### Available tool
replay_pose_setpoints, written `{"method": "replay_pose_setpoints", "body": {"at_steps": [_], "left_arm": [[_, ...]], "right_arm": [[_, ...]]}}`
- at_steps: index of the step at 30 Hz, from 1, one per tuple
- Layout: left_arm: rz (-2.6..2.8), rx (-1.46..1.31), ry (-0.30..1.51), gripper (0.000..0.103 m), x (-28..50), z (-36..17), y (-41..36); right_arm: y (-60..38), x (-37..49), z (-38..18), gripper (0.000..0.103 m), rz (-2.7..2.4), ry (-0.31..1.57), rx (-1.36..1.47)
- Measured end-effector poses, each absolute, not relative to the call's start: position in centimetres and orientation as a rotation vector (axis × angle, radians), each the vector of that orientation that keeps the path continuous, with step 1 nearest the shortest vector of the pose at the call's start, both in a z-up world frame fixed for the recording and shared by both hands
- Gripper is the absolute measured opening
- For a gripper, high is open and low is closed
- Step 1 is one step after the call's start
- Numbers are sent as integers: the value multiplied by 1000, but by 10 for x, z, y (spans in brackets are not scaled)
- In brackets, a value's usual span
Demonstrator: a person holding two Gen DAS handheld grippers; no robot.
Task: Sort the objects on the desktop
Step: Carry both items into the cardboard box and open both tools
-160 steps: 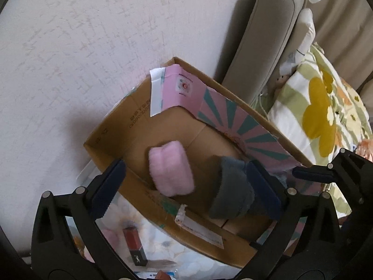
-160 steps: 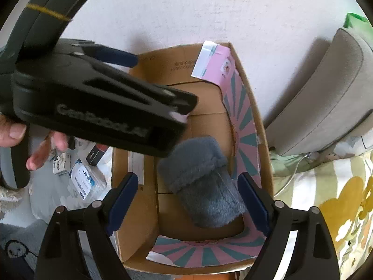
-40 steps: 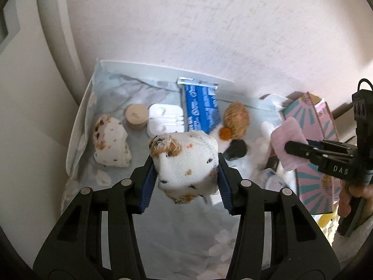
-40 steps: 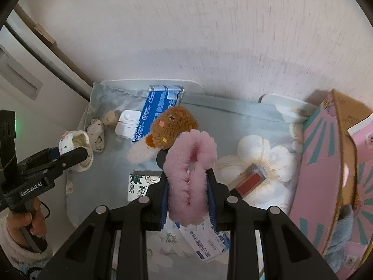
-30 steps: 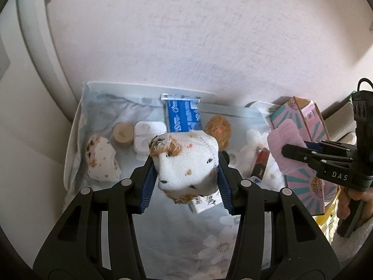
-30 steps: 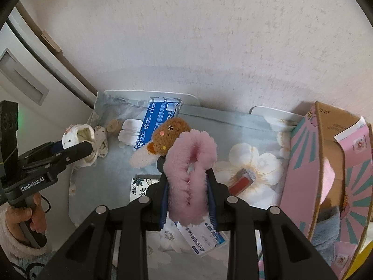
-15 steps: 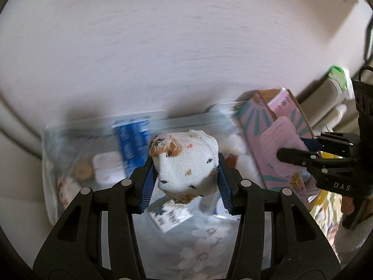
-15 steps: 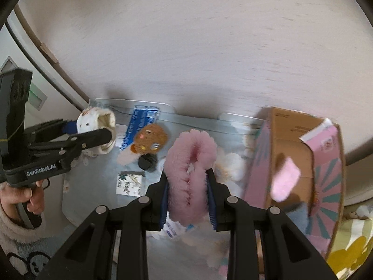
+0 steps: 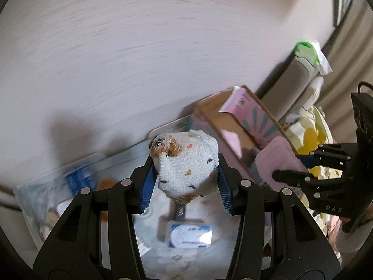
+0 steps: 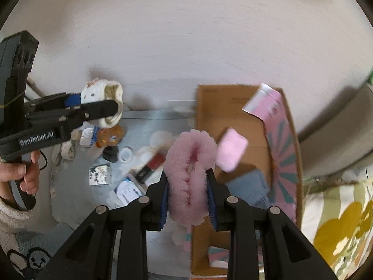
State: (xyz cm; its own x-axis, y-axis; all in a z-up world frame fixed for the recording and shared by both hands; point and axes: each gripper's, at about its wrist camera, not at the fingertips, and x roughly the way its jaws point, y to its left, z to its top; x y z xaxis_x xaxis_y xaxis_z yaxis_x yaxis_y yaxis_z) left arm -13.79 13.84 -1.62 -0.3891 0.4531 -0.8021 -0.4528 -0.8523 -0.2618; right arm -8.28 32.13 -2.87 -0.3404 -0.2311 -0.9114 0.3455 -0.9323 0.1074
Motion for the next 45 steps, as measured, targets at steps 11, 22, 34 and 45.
{"method": "replay_pose_setpoints", "body": {"at_steps": [11, 22, 34, 45], "left_arm": [[2084, -1301, 91, 44, -153, -29, 232], [1955, -1355, 173, 44, -169, -67, 307], [1956, -1396, 252, 63, -172, -86, 333], [2026, -1380, 232, 103, -173, -76, 327]], "right_arm": [[379, -79, -46, 26, -2365, 22, 1660], [422, -78, -78, 26, -2364, -81, 1776], [425, -85, -88, 55, -2367, -70, 1813], [419, -69, -70, 71, -2426, -14, 1759]]}}
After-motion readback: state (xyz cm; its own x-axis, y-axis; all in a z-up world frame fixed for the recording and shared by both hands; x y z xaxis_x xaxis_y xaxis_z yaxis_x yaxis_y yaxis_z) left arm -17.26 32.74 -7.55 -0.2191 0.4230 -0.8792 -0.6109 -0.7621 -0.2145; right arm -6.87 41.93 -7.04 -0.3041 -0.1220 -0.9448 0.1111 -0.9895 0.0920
